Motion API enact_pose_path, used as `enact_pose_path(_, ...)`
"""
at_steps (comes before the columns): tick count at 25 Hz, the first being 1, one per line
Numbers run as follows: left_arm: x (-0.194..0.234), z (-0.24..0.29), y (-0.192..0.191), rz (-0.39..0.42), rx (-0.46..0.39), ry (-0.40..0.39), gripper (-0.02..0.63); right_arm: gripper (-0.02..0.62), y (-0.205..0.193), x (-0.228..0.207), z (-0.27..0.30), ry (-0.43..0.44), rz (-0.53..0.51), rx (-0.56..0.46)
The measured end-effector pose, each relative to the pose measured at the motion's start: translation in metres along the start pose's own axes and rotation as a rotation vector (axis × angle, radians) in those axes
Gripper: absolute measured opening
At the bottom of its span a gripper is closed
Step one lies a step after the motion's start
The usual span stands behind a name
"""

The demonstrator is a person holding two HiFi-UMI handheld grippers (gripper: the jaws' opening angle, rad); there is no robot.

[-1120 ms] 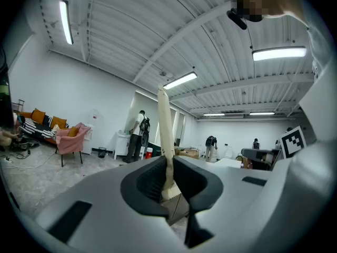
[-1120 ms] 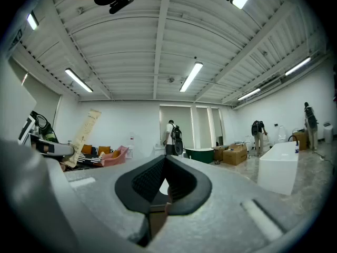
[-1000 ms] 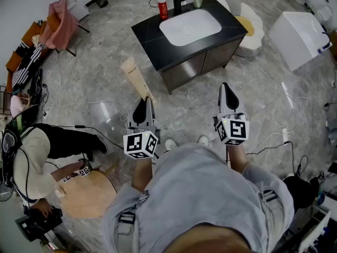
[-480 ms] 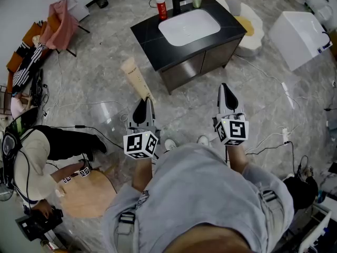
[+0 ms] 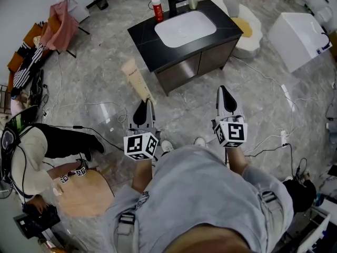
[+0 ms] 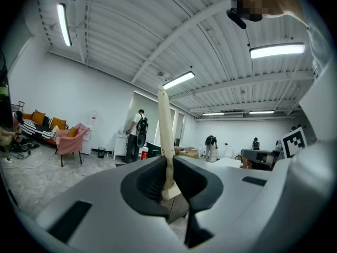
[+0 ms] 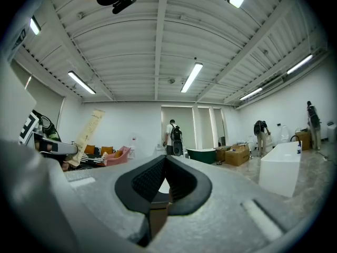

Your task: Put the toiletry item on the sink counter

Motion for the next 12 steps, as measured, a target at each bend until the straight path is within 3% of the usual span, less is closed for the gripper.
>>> enact_pose_path(12, -0.06, 0.014, -0.016, -0.013, 0.006, 0.024, 0.037, 0.005, -0.008, -0.061, -0.019, 0.023, -0.004, 0.012)
Point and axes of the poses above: the fingertips, and each gripper's own axes: z forward along the fingers, x to its left, y out of its top, the point moved 8 cm from there along -z, backward along the fingers, and after that the axes turned 13 degrees about x, right-handed, at the moved point
